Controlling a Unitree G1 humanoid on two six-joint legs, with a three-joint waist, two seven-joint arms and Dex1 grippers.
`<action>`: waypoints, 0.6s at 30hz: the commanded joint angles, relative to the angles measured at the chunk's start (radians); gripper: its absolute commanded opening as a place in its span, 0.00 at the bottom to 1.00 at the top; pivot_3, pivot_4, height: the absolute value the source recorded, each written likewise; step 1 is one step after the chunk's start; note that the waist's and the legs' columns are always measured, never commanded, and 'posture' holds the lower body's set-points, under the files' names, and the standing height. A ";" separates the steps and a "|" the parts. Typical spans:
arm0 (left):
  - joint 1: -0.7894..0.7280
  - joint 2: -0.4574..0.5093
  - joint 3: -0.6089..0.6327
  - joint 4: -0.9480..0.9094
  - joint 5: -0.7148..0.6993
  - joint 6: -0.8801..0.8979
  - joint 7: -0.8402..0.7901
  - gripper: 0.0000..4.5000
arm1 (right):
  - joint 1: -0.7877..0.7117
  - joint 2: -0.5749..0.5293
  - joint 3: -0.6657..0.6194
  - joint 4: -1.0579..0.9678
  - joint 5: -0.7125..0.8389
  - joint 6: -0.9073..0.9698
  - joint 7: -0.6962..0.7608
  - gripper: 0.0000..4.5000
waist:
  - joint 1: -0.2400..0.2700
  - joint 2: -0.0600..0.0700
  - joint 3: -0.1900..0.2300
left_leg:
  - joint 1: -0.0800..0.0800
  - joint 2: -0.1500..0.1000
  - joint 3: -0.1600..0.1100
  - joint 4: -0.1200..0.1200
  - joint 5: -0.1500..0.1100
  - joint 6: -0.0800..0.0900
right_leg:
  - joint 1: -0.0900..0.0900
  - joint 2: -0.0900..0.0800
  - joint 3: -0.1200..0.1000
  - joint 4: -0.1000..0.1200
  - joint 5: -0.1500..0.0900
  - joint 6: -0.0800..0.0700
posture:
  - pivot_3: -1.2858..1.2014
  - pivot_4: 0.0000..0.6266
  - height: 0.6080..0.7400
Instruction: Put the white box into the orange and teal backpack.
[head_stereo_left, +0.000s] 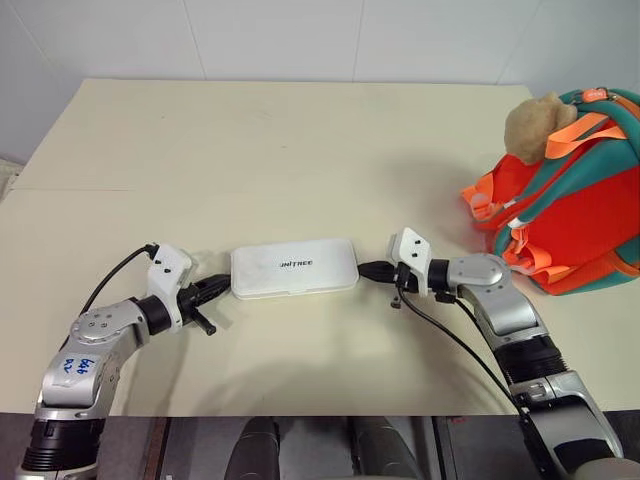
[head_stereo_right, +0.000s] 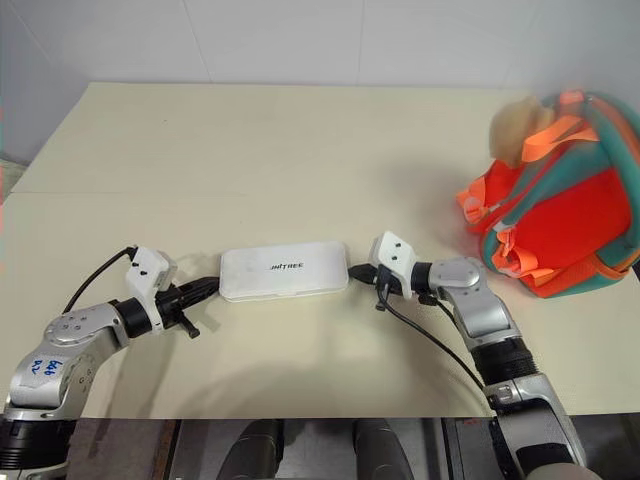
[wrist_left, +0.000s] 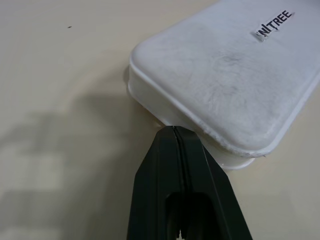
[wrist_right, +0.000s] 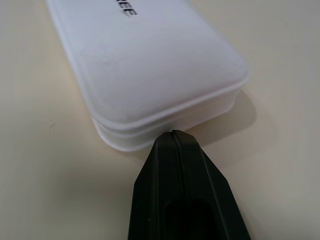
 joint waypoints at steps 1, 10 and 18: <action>-0.035 0.000 -0.060 0.014 0.009 -0.034 -0.060 0.00 | 0.022 -0.017 -0.024 -0.115 0.043 0.039 0.007 0.00 | 0.002 0.000 0.000 | 0.000 0.000 0.000 0.000 0.000 0.000 | 0.000 0.000 0.000 0.000 0.000 0.000 | 0.52 0.24 1.00; -0.074 -0.012 -0.131 0.043 0.029 -0.051 -0.136 0.00 | 0.122 -0.069 -0.063 -0.261 0.070 0.141 -0.014 0.00 | 0.004 0.000 0.000 | 0.000 0.000 0.000 0.000 0.000 0.000 | 0.000 0.000 0.000 0.000 0.000 0.000 | 0.52 0.24 1.00; -0.066 -0.007 -0.146 0.027 0.032 -0.038 -0.156 0.00 | 0.155 -0.078 -0.083 -0.213 0.041 0.118 -0.049 0.00 | 0.003 0.000 0.000 | 0.000 0.000 0.000 0.001 0.000 0.000 | 0.001 0.000 0.000 0.000 0.000 0.000 | 0.52 0.24 1.00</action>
